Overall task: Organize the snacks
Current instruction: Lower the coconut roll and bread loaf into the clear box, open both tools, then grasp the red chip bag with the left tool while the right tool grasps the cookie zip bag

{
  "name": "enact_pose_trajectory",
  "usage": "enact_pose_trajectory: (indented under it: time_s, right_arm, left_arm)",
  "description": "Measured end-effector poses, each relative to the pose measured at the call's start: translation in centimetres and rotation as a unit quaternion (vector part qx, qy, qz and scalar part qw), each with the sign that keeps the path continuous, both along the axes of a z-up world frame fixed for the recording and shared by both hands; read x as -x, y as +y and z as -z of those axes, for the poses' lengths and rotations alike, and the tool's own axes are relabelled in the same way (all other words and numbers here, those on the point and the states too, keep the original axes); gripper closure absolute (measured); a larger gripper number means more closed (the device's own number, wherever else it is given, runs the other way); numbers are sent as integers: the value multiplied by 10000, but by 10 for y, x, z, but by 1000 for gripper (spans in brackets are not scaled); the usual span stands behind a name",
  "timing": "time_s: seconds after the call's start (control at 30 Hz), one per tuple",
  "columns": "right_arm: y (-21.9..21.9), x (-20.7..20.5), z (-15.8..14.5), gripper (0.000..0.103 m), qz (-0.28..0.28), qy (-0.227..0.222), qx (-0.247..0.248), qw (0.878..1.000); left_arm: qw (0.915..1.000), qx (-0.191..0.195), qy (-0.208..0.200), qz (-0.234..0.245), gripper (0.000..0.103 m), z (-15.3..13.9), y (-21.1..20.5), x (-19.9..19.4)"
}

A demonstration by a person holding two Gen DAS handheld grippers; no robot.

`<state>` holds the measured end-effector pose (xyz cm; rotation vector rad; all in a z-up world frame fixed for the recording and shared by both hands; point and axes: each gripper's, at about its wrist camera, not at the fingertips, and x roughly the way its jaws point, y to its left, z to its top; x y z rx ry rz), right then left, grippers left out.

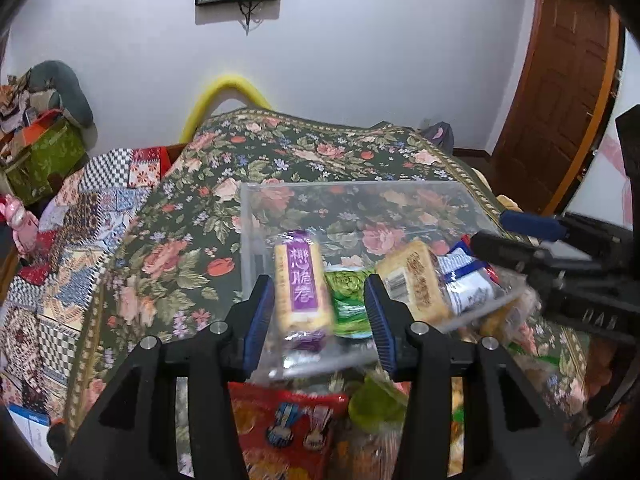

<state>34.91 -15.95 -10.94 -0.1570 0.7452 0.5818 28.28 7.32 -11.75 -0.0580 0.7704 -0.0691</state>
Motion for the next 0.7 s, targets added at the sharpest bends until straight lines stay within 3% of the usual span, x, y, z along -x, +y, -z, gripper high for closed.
enact_pose_trajectory:
  time_s: [0.2, 0.47, 0.7]
  right_arm:
    - [-19, 26, -11, 50, -10, -250, 2, 9997]
    - [-41, 54, 5, 50, 72, -232, 177, 9995]
    - [-58, 62, 40, 35, 243, 245, 216, 9992]
  left_arm:
    - [9998, -164, -30, 130, 46, -8, 7, 39]
    - [9994, -162, 303, -74, 30, 17, 28, 76]
    - [9976, -91, 665, -169, 17, 54, 39, 90]
